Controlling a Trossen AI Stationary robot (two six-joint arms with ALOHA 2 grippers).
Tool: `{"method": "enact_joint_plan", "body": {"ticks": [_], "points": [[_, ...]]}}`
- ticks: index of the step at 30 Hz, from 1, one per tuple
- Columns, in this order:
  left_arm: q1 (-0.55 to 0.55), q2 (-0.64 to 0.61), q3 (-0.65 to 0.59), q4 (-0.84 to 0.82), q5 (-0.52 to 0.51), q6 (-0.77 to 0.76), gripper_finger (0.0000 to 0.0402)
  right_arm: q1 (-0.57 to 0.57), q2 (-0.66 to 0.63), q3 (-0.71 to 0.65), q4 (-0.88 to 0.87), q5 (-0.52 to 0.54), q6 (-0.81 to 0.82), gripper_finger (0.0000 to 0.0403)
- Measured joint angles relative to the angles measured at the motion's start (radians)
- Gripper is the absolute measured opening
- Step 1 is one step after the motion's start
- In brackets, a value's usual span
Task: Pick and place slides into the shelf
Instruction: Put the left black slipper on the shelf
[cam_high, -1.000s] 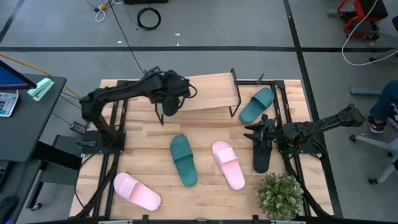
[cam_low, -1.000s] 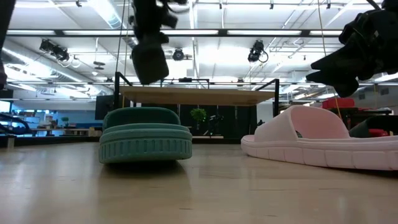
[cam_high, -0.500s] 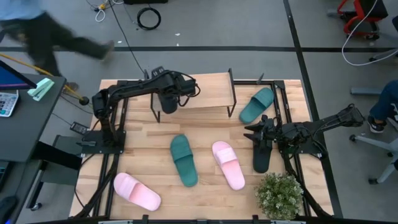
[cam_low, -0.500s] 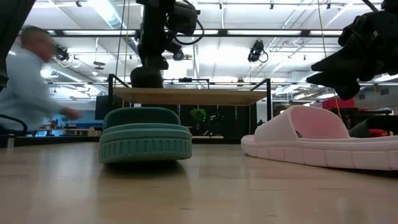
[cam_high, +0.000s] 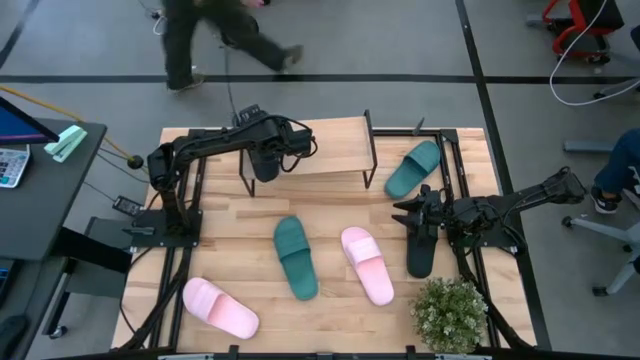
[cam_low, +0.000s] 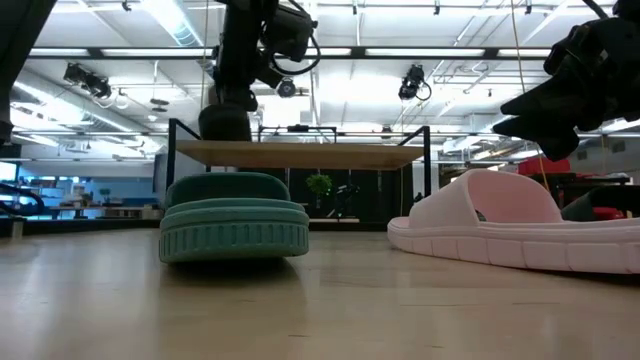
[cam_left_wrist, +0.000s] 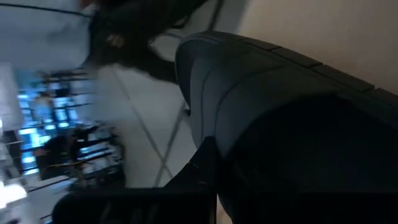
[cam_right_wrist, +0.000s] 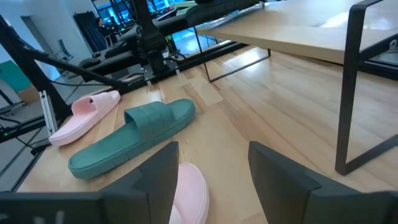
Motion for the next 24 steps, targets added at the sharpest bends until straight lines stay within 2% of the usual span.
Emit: {"method": "enact_joint_plan", "body": {"ticks": [9,17,24], "points": [[0.007,-0.002,0.0,-0.005,-0.031,0.081,0.0012,0.0,0.0,-0.001,0.001,0.0,-0.024,0.0201],[0.007,-0.002,0.0,-0.023,-0.026,0.084,0.0018,0.0,0.0,-0.002,0.001,0.0,-0.024,0.0201],[0.021,-0.003,0.0,-0.023,0.089,0.077,0.002,0.0,0.0,-0.002,0.001,0.0,0.003,0.0201]]}}
